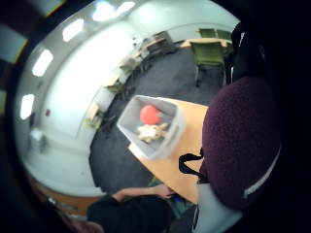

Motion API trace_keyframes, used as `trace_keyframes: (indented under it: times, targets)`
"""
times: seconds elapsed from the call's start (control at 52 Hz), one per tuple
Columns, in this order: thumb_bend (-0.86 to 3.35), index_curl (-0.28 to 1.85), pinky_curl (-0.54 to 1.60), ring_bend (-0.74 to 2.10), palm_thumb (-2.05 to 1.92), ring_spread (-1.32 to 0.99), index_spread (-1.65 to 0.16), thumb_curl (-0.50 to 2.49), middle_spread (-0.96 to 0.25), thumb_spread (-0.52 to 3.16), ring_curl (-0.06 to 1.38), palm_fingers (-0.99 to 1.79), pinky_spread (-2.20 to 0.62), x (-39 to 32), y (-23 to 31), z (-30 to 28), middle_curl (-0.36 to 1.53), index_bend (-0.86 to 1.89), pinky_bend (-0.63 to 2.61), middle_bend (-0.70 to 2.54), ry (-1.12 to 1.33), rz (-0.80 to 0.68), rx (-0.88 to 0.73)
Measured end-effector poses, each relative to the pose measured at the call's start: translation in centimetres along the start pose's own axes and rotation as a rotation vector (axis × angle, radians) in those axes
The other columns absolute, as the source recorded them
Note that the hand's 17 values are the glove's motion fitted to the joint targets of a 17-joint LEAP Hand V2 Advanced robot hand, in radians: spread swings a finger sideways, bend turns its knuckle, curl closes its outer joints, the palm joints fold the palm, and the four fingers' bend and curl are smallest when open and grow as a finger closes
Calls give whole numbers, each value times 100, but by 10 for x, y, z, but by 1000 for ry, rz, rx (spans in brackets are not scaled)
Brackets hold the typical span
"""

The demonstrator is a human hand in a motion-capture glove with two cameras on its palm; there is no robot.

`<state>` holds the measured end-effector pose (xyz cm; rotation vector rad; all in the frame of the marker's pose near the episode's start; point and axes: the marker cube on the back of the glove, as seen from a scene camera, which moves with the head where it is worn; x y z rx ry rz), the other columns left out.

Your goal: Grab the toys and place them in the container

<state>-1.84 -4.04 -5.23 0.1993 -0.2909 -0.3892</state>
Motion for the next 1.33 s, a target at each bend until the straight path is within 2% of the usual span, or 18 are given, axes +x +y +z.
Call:
trace_keyframes:
  times: [0.077, 0.135, 0.192, 0.288, 0.385, 0.442, 0.519, 0.558, 0.615, 0.654, 0.692, 0.75, 0.808, 0.923, 1.019, 1.116, 1.212, 1.327]
  targets:
    - [16, 94, 36, 113, 64, -45, -46, 77, -43, 74, 47, 93, -36, -49, -33, 6, 66, 13, 86, 73, -16, -100, 2]
    - [15, 95, 36, 114, 63, -45, -46, 79, -43, 74, 47, 93, -36, -86, -55, 12, 67, 13, 87, 74, -73, -60, -14]
    - [14, 97, 36, 115, 63, -45, -47, 80, -43, 74, 47, 92, -35, -122, -69, 20, 67, 13, 88, 74, -131, -85, -34]
    - [14, 99, 37, 116, 64, -44, -47, 83, -44, 74, 47, 91, -35, -155, -89, 48, 68, 13, 89, 75, 7, -142, -51]
    - [13, 102, 37, 116, 64, -44, -47, 86, -44, 74, 47, 91, -35, -121, -100, 68, 69, 13, 91, 75, -47, -238, -91]
    - [12, 103, 37, 117, 64, -44, -47, 87, -44, 74, 47, 90, -35, -113, -104, 80, 70, 13, 91, 76, -104, -191, -132]
    - [11, 104, 37, 118, 64, -44, -48, 89, -44, 74, 48, 89, -35, -112, -105, 101, 70, 12, 91, 76, -54, -69, -231]
    - [9, 105, 37, 118, 62, -44, -48, 89, -44, 74, 48, 85, -34, -112, -100, 111, 71, 11, 92, 76, -31, -79, -304]
    - [-6, 101, 41, 112, 36, -40, -45, 77, -39, 93, 48, 37, -24, -108, -93, 119, 68, 8, 93, 64, 2, -108, -353]
    - [-15, 97, 47, 95, 18, -31, -43, 70, -29, 94, 46, -10, -18, -108, -89, 118, 63, 5, 111, 43, 9, -142, -350]
    - [-15, 91, 45, 85, 6, -26, -42, 65, -24, 94, 43, -17, -14, -117, -83, 115, 61, 5, 114, 39, 26, -159, -333]
    - [-13, 83, 40, 75, -6, -21, -41, 59, -19, 95, 35, -17, -9, -140, -70, 112, 57, 8, 108, 36, 148, -144, -297]
    - [-12, 79, 38, 70, -11, -19, -41, 54, -15, 97, 31, -14, -6, -133, -59, 107, 55, 12, 101, 35, 234, -96, -276]
    - [-11, 73, 34, 63, -14, -21, -39, 44, -12, 101, 28, -7, -5, -86, -17, 74, 54, 15, 89, 36, 84, -118, -267]
    - [-11, 70, 32, 60, -15, -23, -37, 38, -11, 102, 26, -4, -6, -22, 17, 59, 52, 16, 85, 35, 227, 101, -225]
    - [-11, 66, 32, 59, -15, -26, -36, 33, -11, 104, 26, 0, -6, 28, 55, 43, 51, 16, 82, 35, 216, 220, -196]
    - [-10, 64, 31, 59, -14, -27, -35, 28, -11, 106, 26, 4, -7, 72, 85, 37, 51, 18, 79, 36, 178, 278, -173]
    - [-11, 61, 30, 61, -16, -28, -34, 24, -11, 104, 26, 9, -8, 89, 111, 38, 50, 17, 75, 37, 158, 304, -173]
